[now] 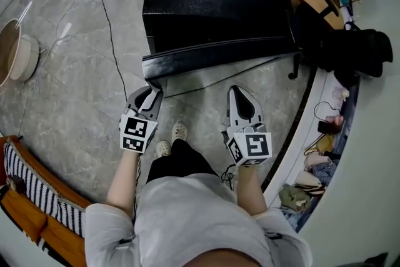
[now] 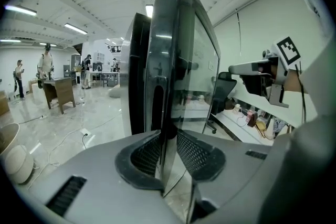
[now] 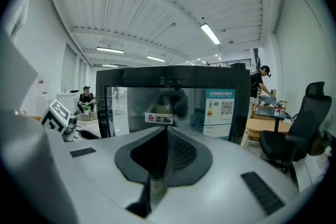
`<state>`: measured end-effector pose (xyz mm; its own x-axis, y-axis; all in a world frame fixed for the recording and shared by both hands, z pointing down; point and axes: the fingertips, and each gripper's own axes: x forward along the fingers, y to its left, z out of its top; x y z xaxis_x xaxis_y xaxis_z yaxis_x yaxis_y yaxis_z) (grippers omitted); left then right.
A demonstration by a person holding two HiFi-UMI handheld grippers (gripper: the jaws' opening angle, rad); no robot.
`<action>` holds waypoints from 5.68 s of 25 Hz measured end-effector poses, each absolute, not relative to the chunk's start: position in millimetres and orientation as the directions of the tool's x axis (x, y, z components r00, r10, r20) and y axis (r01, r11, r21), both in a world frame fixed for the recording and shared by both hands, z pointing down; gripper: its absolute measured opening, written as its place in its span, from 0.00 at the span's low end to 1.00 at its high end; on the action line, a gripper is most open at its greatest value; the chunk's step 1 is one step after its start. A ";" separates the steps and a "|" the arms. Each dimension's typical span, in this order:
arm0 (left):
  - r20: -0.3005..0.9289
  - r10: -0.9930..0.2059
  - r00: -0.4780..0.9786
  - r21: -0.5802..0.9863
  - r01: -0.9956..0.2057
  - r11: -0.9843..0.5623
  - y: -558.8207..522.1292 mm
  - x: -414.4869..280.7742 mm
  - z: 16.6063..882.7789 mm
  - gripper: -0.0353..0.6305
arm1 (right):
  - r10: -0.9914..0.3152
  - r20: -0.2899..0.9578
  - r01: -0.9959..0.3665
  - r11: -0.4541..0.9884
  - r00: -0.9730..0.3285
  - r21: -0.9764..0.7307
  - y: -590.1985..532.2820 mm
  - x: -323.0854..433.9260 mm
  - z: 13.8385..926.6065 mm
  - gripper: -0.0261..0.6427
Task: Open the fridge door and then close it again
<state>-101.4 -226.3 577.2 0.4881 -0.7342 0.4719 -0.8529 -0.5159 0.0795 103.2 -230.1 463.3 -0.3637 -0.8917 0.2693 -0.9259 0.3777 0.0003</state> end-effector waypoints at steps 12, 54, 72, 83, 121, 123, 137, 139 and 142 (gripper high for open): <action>0.492 -0.703 0.514 0.097 -0.835 -0.542 -151.0 -69.4 576.0 0.17 | -0.909 0.253 -0.940 0.340 -0.332 -0.010 -186.4 114.2 457.0 0.08; 0.528 -0.704 0.476 0.076 -0.852 -0.519 -182.2 -86.5 578.4 0.17 | -0.909 0.220 -0.930 0.367 -0.354 0.020 -178.7 115.7 433.3 0.08; 0.546 -0.715 0.437 0.053 -0.870 -0.491 -263.1 -116.4 579.0 0.19 | -0.899 0.224 -0.923 0.386 -0.377 -0.006 -216.5 107.0 437.8 0.08; 0.551 -0.729 0.407 0.026 -0.881 -0.472 -295.6 -123.1 579.2 0.19 | -0.899 0.230 -0.925 0.381 -0.373 -0.011 -230.7 114.0 441.9 0.08; 0.213 -0.870 0.444 0.067 -0.895 -0.440 -194.3 -126.2 434.4 0.07 | -0.909 0.127 -0.917 0.400 -0.398 -0.009 -180.6 85.5 399.6 0.08; 0.187 -0.872 0.453 0.070 -0.891 -0.448 -185.4 -125.1 424.4 0.07 | -0.912 0.116 -0.918 0.397 -0.394 -0.004 -173.7 84.1 394.3 0.08; 0.062 -0.882 0.467 0.062 -0.884 -0.463 -132.7 -128.6 378.3 0.07 | -0.925 0.051 -0.925 0.379 -0.377 0.034 -127.7 78.8 362.6 0.08; 0.050 -0.883 0.467 0.059 -0.884 -0.464 -126.9 -129.5 373.2 0.07 | -0.926 0.042 -0.925 0.378 -0.376 0.037 -122.2 78.1 357.9 0.08; 0.032 -0.884 0.466 0.056 -0.884 -0.464 -118.4 -130.5 367.6 0.07 | -0.925 0.030 -0.924 0.379 -0.378 0.044 -114.2 76.6 353.0 0.08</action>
